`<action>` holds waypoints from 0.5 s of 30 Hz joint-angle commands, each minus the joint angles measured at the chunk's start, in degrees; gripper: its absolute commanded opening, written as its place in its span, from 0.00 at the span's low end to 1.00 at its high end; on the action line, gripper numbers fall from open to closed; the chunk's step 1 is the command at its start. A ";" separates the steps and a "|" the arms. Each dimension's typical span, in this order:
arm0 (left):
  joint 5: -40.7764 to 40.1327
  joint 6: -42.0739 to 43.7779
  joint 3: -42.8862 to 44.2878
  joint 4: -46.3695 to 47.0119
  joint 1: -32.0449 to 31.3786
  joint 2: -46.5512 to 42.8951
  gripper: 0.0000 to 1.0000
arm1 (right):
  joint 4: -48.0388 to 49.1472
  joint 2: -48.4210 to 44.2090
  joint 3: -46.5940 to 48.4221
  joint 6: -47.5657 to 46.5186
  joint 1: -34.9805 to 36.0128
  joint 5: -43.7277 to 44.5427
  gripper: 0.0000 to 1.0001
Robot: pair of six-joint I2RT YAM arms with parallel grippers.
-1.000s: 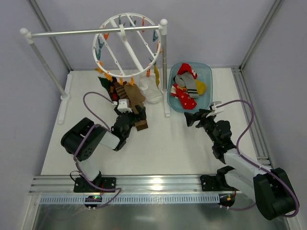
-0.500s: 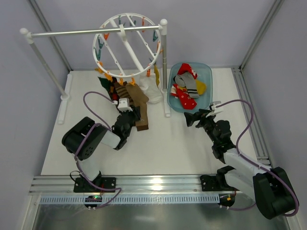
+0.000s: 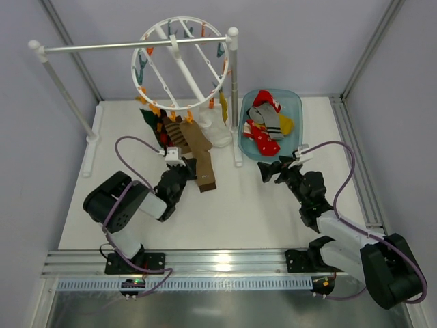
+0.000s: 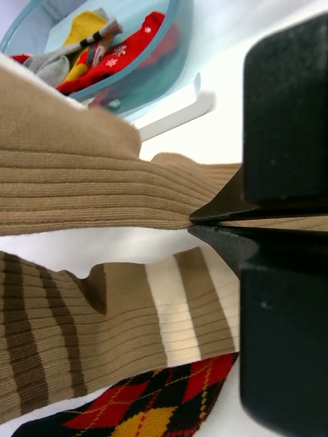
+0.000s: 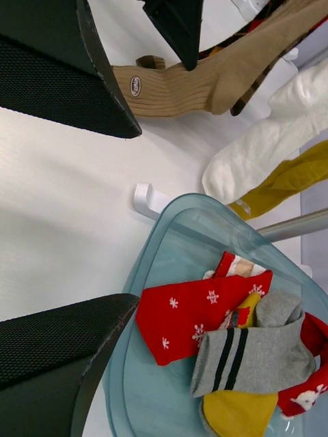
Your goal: Remove the socks clipped to the hanger
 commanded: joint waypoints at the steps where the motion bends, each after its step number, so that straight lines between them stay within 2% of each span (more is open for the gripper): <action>1: 2.50 -0.21 -3.09 7.36 -0.45 -5.53 0.00 | 3.96 0.38 2.95 -3.58 3.60 1.43 0.94; 9: 8.55 1.81 -11.01 15.71 -0.72 -8.89 0.00 | 2.82 5.64 11.54 -8.85 17.91 3.11 0.94; 15: 10.76 1.28 -11.27 15.80 -0.72 -8.10 0.00 | -0.60 13.99 23.23 -10.80 23.73 -3.65 0.94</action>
